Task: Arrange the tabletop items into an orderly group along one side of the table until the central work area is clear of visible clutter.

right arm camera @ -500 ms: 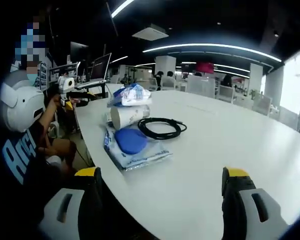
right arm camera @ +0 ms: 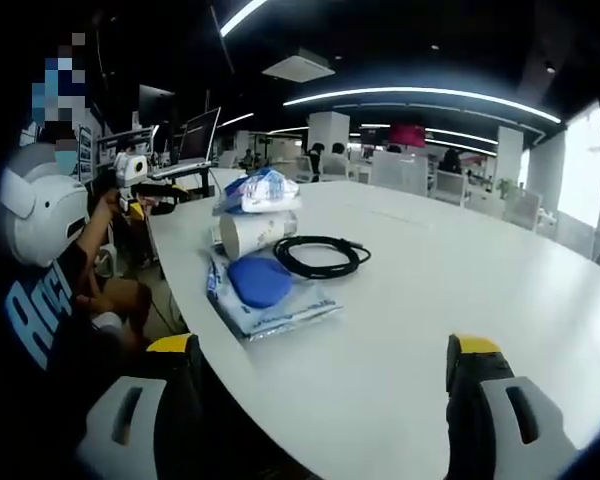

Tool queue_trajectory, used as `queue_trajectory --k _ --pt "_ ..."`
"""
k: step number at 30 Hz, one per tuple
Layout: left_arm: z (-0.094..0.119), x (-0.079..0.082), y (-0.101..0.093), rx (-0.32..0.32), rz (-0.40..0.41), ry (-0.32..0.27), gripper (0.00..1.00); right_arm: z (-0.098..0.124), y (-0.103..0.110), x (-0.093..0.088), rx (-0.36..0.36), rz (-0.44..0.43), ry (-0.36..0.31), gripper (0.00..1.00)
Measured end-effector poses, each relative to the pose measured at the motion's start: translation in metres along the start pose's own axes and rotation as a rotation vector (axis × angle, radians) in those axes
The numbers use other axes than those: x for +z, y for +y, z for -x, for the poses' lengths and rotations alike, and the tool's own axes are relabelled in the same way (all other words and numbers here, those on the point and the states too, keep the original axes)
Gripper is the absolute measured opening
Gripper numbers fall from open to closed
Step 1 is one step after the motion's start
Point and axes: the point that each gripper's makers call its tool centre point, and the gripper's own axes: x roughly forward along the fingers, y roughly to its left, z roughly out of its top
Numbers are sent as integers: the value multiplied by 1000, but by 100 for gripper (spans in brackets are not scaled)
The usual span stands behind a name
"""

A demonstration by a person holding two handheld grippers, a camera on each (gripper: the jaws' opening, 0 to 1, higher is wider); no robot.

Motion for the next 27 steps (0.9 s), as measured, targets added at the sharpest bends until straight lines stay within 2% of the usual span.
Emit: queue_trajectory --k 11,27 --pt "-1 1 3 19 12 -15 100 7 -3 -1 -18 -2 -1 100" --pt "3 3 5 32 3 -22 100 5 -1 3 -8 2 -10 100"
